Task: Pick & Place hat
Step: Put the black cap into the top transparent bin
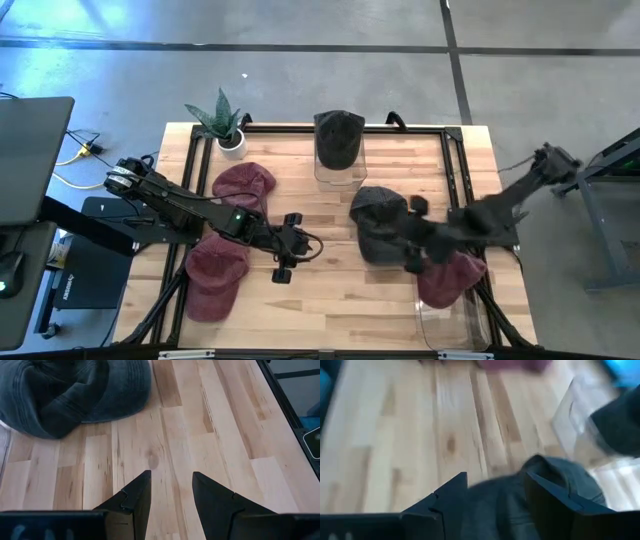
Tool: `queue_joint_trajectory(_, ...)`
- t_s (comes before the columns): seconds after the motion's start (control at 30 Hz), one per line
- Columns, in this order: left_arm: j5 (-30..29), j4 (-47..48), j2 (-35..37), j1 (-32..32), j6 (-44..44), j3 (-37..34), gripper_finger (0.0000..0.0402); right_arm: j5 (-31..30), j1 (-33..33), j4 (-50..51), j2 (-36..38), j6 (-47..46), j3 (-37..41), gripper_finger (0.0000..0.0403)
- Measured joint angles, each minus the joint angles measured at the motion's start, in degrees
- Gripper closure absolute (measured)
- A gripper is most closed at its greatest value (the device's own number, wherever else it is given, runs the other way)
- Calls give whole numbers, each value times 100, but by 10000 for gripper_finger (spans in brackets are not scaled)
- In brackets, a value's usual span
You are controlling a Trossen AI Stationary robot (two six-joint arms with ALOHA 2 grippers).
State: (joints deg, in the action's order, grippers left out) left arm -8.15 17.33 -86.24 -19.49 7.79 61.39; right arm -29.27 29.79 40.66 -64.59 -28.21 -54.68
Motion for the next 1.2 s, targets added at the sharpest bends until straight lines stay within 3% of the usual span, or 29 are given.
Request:
queue_joint_trajectory(0.13, -1, 96, 0, -2, 0, 0, 263, 1146, -1373, 43, -467, 735, 0, 181)
queue_joint_trajectory(0.27, -1, 252, 0, -2, 23, 0, 263, 1470, -2351, 377, -903, 1707, 0, 144)
queue_joint_trajectory(0.4, -4, 453, -2, -2, 155, 0, 263, 1411, -2839, 758, -1306, 2632, 0, 128)
queue_joint_trajectory(0.67, -4, 472, -2, -2, 198, 0, 263, 974, -3029, 686, -2187, 3353, 129, 140)
queue_joint_trajectory(0.83, -4, 472, -2, -2, 198, 0, 263, 1092, -3097, 329, -2481, 3425, 374, 188)
queue_joint_trajectory(1.07, -4, 473, -2, -2, 199, 0, 263, 1639, -3174, 149, -2426, 3424, 481, 369)
queue_joint_trajectory(1.13, -6, 480, 0, -2, 197, 0, 263, 1908, -3165, 286, -2281, 3384, 407, 384)
queue_joint_trajectory(1.2, -13, 595, 74, -2, 199, -2, 263, 2179, -3126, 489, -2097, 3041, 164, 368)
